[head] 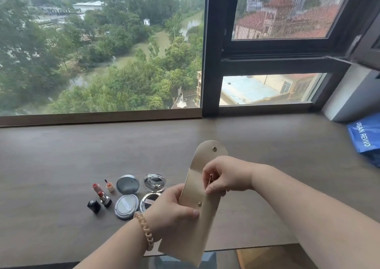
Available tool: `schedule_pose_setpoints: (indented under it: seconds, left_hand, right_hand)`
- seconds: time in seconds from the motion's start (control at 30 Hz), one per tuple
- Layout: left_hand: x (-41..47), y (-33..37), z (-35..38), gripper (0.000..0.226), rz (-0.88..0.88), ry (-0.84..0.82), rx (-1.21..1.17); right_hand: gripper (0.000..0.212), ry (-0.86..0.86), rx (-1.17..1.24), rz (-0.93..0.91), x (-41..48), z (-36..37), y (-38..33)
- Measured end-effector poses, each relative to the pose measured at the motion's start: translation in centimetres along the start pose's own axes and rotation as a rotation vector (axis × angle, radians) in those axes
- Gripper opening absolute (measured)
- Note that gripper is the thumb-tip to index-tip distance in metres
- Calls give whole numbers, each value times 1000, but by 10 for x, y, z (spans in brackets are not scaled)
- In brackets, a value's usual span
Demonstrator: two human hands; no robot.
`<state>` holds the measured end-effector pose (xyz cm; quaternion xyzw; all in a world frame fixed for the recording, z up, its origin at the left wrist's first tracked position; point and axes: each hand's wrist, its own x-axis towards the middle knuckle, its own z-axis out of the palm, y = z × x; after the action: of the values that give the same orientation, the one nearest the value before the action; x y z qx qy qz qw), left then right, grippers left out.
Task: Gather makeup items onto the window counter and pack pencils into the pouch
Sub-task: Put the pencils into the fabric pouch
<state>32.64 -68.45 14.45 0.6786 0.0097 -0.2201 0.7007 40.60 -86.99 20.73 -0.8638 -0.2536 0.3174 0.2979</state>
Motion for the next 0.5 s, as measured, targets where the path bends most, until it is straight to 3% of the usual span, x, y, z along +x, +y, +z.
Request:
schedule_pose_setpoints:
  seconds: [0.13,0.5]
  left_hand:
    - [-1,-1,6,53,-17,-55,-59]
    - [3,-8,14,59,-27,-88,-33]
  right_hand:
    - [9,-2,59,-9,1,0,-3]
    - [9,192,197,31,-2,-22,6]
